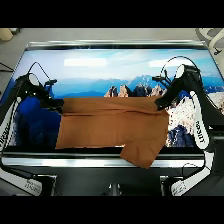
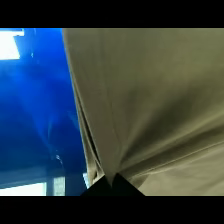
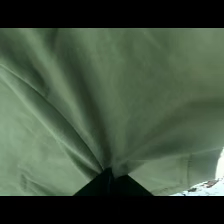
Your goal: Fold the shirts.
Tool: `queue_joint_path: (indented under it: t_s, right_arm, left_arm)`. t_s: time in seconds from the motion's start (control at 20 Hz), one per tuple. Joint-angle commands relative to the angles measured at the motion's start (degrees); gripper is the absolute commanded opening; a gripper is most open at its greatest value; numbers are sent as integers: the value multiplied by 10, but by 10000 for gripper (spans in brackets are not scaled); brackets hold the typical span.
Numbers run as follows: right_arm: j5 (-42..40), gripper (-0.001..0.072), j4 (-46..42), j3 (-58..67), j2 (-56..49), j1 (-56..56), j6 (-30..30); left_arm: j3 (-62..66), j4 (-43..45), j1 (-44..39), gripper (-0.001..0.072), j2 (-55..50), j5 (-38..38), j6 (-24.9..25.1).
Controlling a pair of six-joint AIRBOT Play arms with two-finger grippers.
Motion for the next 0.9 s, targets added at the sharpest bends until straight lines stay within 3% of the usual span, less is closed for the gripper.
queue_joint_path:
  t_s: [0.0, 0.25, 0.5, 0.55, 0.65, 0.85]
  right_arm:
    - [-6, 20, -3, -35, 0, 0, 17]
    - [-61, 21, -44, -37, 0, 0, 17]
    - [-87, 29, -22, -37, 0, 0, 22]
    - [-83, 137, -23, -37, 0, 0, 21]
    - [-51, 447, -39, -37, 6, 0, 3]
    - [9, 496, -124, -46, 47, -10, -9]
  left_arm:
    - [-14, 1, 2, 23, -5, -17, 0]
    - [-14, 3, 29, 23, -7, -15, 3]
    - [-15, -17, 17, 27, -12, 26, 0]
    - [-15, -19, 14, 101, -12, 28, 0]
    - [-15, -19, 16, 523, -8, 7, 0]
    - [-21, -19, 48, 524, 31, -57, 1]
